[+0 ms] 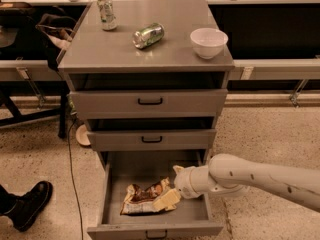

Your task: Pick brown chip bag from bottom drawer and place on counter

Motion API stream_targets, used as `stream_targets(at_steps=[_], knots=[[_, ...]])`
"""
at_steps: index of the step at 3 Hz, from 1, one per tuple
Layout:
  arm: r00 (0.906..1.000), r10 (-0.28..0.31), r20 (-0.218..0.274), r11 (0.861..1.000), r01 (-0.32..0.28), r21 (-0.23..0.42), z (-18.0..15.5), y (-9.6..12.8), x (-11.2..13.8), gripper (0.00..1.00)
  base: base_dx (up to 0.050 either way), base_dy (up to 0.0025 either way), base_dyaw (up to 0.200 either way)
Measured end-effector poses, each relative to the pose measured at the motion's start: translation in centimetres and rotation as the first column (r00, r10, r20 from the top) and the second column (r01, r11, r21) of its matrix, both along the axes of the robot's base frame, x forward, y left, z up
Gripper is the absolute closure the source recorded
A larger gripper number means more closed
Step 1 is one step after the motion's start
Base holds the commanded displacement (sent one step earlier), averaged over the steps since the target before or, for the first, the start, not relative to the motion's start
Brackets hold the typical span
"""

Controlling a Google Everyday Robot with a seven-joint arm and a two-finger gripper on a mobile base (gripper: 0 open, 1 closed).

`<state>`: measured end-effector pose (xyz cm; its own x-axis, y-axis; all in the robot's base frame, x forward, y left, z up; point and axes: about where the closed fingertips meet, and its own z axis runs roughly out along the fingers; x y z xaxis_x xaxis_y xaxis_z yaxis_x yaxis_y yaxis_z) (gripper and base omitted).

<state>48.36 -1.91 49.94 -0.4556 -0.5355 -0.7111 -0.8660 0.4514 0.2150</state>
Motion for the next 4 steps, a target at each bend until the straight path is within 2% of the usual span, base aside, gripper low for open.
stream_targets(at_steps=[1, 2, 3, 4], knots=[[0.9986, 0.029, -0.044, 1.000, -0.029, 0.006, -3.4, 2.7, 2.3, 0.00, 0.000, 0.00000, 0.000], [0.9983, 0.036, -0.045, 0.999, -0.036, 0.007, -3.4, 3.0, 2.3, 0.00, 0.000, 0.00000, 0.000], [0.9985, 0.006, -0.054, 1.000, -0.006, 0.010, -4.0, 2.9, 2.2, 0.00, 0.000, 0.00000, 0.000], [0.9963, -0.055, -0.066, 0.998, 0.056, 0.023, -6.3, 3.1, 2.6, 0.00, 0.000, 0.00000, 0.000]])
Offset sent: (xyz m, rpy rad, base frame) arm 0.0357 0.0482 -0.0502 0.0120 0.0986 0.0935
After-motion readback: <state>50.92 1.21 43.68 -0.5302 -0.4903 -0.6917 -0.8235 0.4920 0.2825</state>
